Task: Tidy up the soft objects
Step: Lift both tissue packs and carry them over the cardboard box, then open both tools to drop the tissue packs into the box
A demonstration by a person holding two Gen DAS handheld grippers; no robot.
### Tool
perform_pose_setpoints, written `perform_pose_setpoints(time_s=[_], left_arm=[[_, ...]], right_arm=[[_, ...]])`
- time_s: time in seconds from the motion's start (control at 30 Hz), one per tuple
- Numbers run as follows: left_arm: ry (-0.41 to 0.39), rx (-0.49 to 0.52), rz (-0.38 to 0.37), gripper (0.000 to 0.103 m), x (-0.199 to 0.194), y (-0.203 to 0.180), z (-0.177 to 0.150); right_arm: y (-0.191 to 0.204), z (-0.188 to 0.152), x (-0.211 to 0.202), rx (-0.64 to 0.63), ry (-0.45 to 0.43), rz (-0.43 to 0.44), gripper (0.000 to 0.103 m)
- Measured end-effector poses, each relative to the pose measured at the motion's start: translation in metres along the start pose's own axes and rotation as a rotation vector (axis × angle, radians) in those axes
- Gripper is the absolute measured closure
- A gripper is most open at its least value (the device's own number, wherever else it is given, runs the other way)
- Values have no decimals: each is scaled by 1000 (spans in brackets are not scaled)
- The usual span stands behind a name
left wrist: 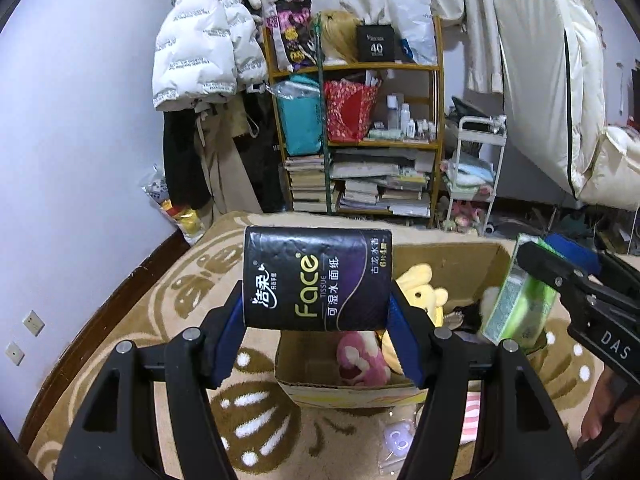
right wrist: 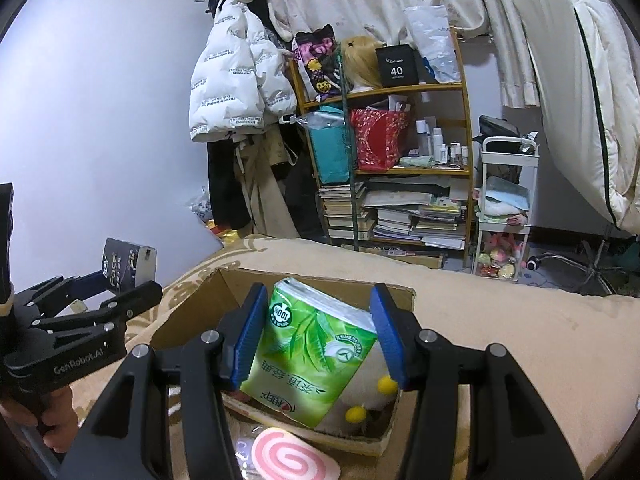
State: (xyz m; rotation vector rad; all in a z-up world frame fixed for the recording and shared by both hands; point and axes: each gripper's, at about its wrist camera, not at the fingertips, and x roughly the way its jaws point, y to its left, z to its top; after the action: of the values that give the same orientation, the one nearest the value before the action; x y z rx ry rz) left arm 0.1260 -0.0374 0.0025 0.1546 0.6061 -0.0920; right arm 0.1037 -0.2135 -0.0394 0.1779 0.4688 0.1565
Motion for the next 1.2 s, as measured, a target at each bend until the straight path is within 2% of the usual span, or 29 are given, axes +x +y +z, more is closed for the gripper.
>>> perform_pose_setpoints(time_s=[0.23, 0.57, 0.63, 0.67, 0.7, 0.77, 0.9, 0.97, 1.03, 1.07, 1.2], left_arm=[[58, 42, -15, 39, 22, -10, -6], [120, 46, -25, 39, 45, -15, -15], [124, 46, -20, 33, 46, -15, -16], [124, 48, -16, 24, 46, -15, -15], [119, 50, -12, 21, 46, -15, -15], [113, 55, -2, 20, 45, -15, -16], [120, 60, 7, 12, 41, -16, -18], [113, 64, 15, 11, 37, -16, -19], [109, 72, 27, 6, 31, -14, -20], [107, 73, 31, 5, 29, -14, -20], [104, 83, 44, 4, 17, -12, -22]], right_arm=[[-10, -13, 20, 44, 48, 4, 47], [-24, -17, 36, 95, 100, 25, 46], [-24, -18, 36, 95, 94, 9, 46], [-24, -18, 36, 90, 93, 2, 46], [-24, -20, 37, 84, 100, -3, 46], [-25, -21, 38, 91, 110, 0, 45], [-24, -21, 33, 88, 108, 5, 45], [-23, -19, 28, 83, 97, 5, 39], [-21, -17, 20, 84, 76, 0, 26], [-21, -16, 17, 84, 70, -3, 24], [-21, -15, 3, 102, 60, -12, 9]])
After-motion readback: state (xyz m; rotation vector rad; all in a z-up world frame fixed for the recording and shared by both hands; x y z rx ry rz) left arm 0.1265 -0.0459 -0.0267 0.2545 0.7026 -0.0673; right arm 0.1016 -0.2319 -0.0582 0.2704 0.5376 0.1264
